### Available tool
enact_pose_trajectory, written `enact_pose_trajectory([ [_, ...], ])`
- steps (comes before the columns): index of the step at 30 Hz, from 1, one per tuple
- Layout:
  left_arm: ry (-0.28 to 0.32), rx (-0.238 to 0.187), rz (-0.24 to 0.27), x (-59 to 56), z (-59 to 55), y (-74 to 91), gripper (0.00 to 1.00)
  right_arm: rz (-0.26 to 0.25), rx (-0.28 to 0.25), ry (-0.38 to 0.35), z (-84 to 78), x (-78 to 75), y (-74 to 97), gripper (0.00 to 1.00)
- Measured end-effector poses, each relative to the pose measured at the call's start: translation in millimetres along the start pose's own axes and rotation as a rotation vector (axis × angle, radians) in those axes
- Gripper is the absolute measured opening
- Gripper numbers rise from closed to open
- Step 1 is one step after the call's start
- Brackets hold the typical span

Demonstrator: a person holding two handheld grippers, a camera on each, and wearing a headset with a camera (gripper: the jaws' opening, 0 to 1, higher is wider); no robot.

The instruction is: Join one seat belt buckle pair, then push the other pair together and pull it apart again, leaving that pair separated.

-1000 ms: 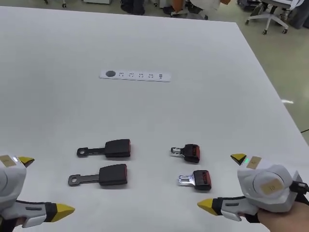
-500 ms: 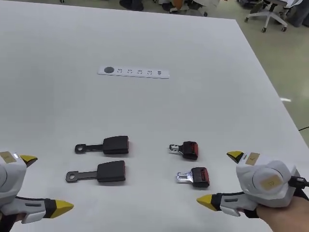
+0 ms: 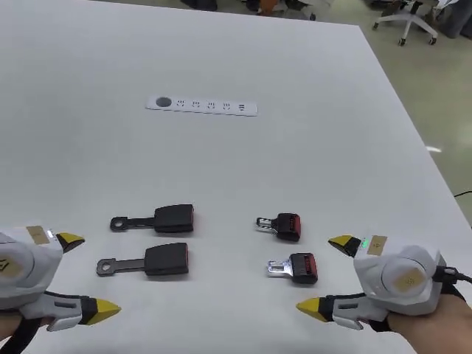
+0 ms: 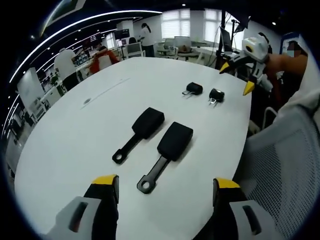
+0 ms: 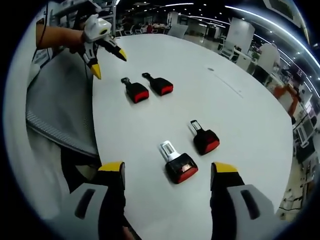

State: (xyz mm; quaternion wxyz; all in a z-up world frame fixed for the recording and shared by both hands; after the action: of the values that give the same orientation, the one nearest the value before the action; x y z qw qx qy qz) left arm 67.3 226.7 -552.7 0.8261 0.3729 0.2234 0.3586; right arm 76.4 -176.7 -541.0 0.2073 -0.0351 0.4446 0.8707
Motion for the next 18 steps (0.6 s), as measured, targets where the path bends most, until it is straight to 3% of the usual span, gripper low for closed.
enact_pose_trajectory([
  [10, -0.107, 0.059, -0.054, -1.2, 18.1, -24.7, 0.74, 0.070, 0.035, 0.071, -7.1, -3.4, -20.3, 0.64],
  [18, -0.162, 0.098, -0.115, -2.8, 21.6, -47.6, 0.64, 0.118, 0.045, 0.108, -9.8, -12.1, -33.5, 0.58],
])
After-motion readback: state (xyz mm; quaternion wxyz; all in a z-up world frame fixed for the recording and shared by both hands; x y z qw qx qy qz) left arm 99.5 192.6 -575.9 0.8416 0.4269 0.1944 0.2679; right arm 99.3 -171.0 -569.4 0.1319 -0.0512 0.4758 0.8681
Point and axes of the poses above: the centre of the closed fingertips' face, and the gripper's own axes: y roughly backward along the fingers, x roughly to its left, z roughly out of its top, the point moved 10 cm from there along y, roughly backward along the fingers, and after that the axes turned 12 degrees about y, right-handed, at the moved point
